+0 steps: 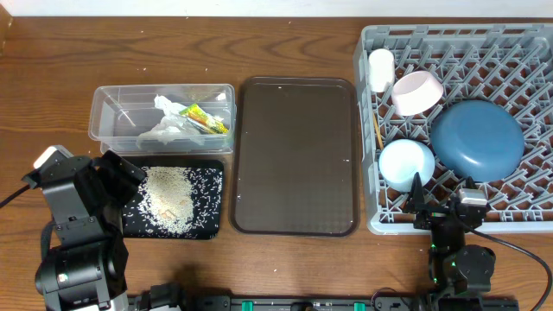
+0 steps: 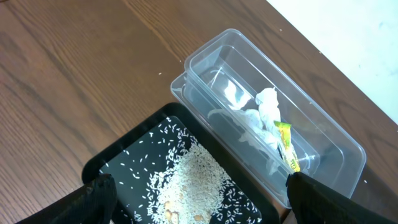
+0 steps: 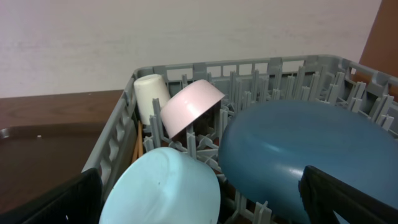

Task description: Sort waste into correct bins and load items into the dishwasher rack

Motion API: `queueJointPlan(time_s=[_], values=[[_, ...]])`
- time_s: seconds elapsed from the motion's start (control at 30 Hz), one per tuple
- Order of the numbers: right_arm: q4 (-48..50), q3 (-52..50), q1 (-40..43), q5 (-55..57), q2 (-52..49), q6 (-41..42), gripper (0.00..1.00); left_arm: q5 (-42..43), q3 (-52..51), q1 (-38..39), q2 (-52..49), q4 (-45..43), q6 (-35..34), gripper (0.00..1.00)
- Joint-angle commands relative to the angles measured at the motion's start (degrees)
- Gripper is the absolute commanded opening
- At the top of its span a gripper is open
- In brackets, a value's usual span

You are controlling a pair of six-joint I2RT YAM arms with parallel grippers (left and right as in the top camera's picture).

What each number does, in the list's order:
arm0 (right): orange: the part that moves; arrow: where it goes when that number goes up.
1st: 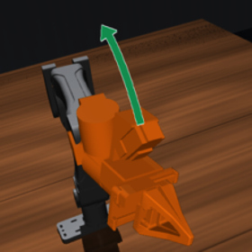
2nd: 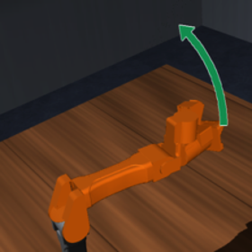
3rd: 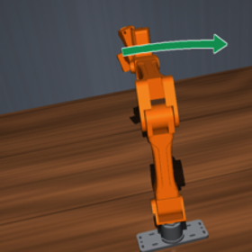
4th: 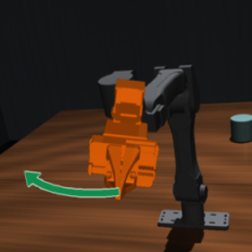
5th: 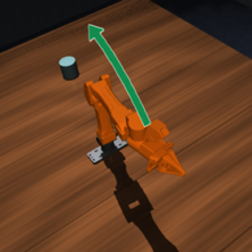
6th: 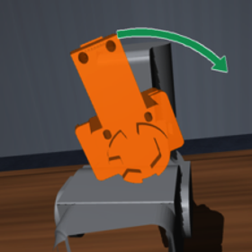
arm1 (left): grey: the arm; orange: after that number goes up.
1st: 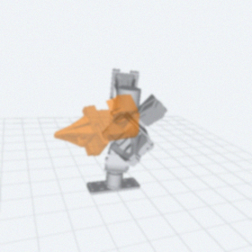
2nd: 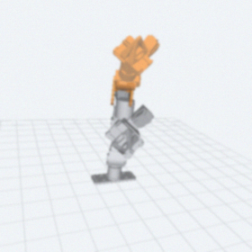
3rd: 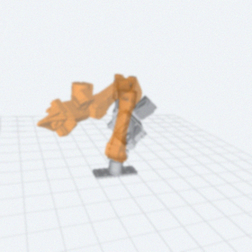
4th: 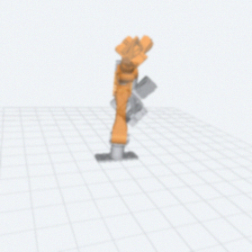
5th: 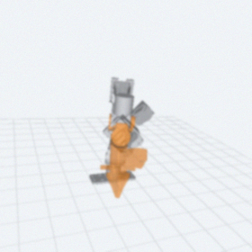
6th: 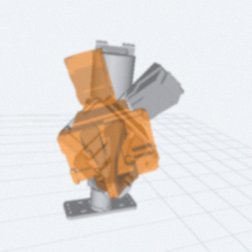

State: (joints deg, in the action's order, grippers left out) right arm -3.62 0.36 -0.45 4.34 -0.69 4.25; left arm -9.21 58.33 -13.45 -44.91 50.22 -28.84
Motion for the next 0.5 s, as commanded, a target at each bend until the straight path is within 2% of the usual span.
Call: queueJointPlan(time_s=[0.0, 0.23, 0.47], values=[[-0.24, -0.04, 0.59, 0.13, 0.09, -0.68, 0.99, -0.46, 0.74, -0.31, 0.04, 0.57, 0.28, 0.90], [-0.24, -0.04, 0.59, 0.13, 0.09, -0.68, 0.99, 1.25, -0.70, 1.99, 6.19, 6.03, 0.26, 0.90], [-0.24, -0.04, 0.59, 0.13, 0.09, -0.68, 0.99, 1.25, -8.02, 8.20, 20.57, 7.61, 0.24, 0.90]])
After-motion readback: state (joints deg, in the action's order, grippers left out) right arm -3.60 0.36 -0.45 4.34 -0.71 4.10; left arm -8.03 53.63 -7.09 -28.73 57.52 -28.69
